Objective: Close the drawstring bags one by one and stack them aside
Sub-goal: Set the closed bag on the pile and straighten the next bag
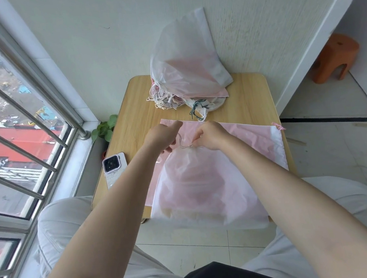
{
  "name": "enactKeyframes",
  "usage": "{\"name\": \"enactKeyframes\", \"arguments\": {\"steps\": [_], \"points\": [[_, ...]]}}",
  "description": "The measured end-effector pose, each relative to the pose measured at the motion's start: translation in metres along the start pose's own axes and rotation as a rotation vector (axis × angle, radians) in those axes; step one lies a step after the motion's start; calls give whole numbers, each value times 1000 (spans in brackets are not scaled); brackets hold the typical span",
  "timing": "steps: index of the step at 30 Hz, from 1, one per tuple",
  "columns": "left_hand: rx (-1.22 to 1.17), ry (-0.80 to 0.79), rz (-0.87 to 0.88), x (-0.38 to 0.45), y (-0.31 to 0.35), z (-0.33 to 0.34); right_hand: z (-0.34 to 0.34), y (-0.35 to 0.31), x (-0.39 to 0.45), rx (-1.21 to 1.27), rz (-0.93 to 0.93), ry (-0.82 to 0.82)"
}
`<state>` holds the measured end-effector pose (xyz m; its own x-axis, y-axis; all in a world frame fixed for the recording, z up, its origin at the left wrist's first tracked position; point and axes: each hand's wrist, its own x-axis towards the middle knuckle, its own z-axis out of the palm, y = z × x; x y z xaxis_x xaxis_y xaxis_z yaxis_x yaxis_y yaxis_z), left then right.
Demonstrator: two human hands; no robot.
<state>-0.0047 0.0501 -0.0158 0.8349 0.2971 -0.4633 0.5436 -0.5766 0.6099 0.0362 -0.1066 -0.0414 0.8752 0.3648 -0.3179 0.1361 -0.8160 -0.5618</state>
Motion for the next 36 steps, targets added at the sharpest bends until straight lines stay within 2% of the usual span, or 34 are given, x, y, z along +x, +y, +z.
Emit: {"name": "enactKeyframes", "arguments": {"steps": [2,4,9,13,17,21,25,28,32,34,36], "points": [[220,-58,29,1,1,-5,0,0,0,-8,-6,5],[306,-124,42,2,4,-8,0,-1,0,-17,-13,8],[202,-248,79,1,13,-11,0,0,-1,-43,-21,16],[-13,-390,27,2,10,-11,0,-1,0,-33,-18,14],[98,-484,-70,0,9,-10,-1,-1,1,-29,-10,9],[318,-413,-70,1,8,-9,0,-1,1,-31,6,8],[504,-320,18,-3,8,-14,0,0,2,-33,10,4],[388,-381,11,2,8,-16,1,0,3,-39,9,0],[34,-471,14,5,7,-11,2,-1,4,-47,11,7],[-140,-448,56,4,6,-4,3,-2,5,-72,9,5],[-345,-356,95,5,2,5,2,-4,6,-82,12,12]]}}
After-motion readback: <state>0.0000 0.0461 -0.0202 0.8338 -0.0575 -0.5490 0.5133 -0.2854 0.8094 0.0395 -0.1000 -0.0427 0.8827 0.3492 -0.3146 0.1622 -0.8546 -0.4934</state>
